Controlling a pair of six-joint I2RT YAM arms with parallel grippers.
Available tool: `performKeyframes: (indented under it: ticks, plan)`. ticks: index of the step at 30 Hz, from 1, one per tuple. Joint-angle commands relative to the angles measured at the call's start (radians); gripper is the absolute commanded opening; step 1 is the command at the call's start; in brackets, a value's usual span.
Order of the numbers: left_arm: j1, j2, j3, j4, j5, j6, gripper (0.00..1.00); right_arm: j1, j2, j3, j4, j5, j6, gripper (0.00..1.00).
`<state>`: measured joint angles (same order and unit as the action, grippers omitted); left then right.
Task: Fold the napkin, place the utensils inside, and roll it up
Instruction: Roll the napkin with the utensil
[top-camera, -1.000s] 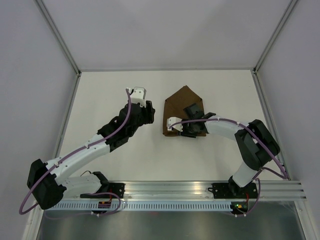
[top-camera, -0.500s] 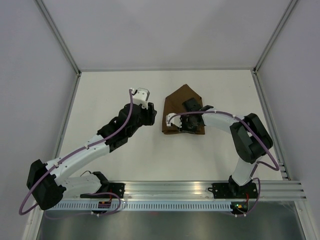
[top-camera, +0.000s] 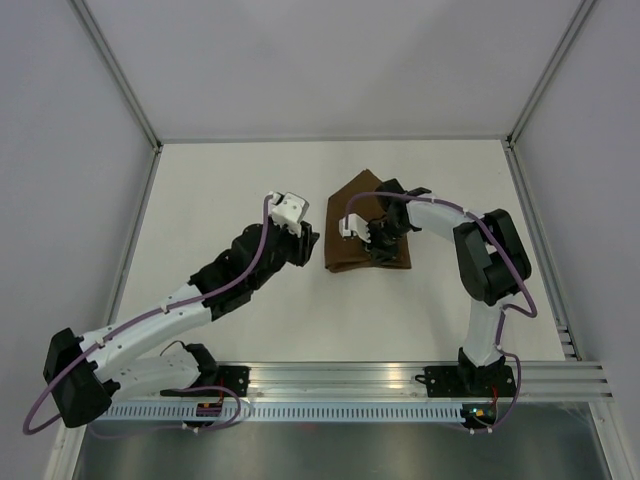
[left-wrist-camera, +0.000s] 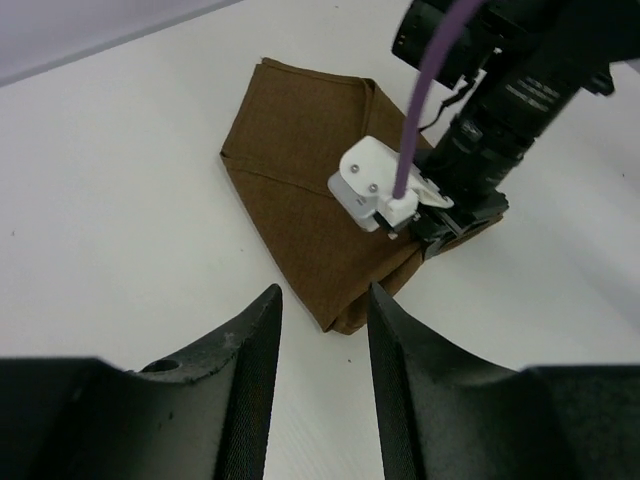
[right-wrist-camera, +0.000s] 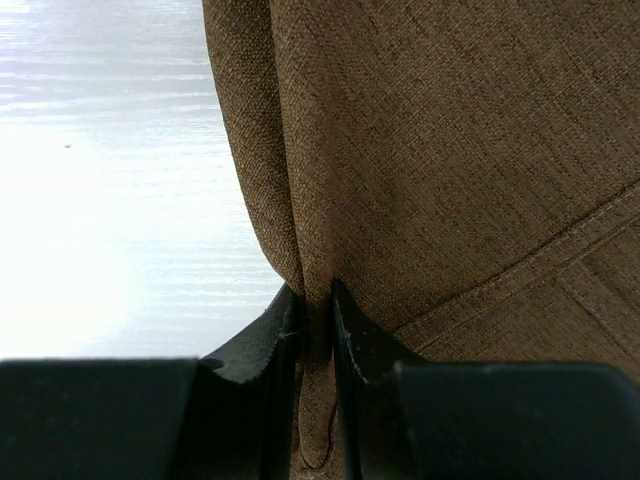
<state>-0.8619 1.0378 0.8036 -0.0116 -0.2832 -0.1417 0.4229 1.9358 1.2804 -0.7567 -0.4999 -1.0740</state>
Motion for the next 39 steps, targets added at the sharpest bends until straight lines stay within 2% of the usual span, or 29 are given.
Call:
performKeyframes:
  ticks: [1,8,17,25,39]
  plan:
    - [-0.057,0.002,-0.026,0.067,0.029,0.131,0.45,-0.024,0.120,-0.014,-0.265,-0.055,-0.064,0.19]
    - [-0.213,0.090,-0.047,0.101,0.022,0.275,0.49,-0.049,0.170,0.036,-0.345,-0.066,-0.104,0.18]
    - [-0.322,0.361,0.038,0.105,0.033,0.363,0.56,-0.069,0.207,0.057,-0.391,-0.062,-0.127,0.18]
    - [-0.361,0.602,0.121,0.197,0.035,0.479,0.59,-0.075,0.227,0.068,-0.385,-0.054,-0.119,0.18]
    - [-0.384,0.836,0.187,0.354,0.055,0.613,0.62,-0.081,0.242,0.079,-0.378,-0.048,-0.101,0.17]
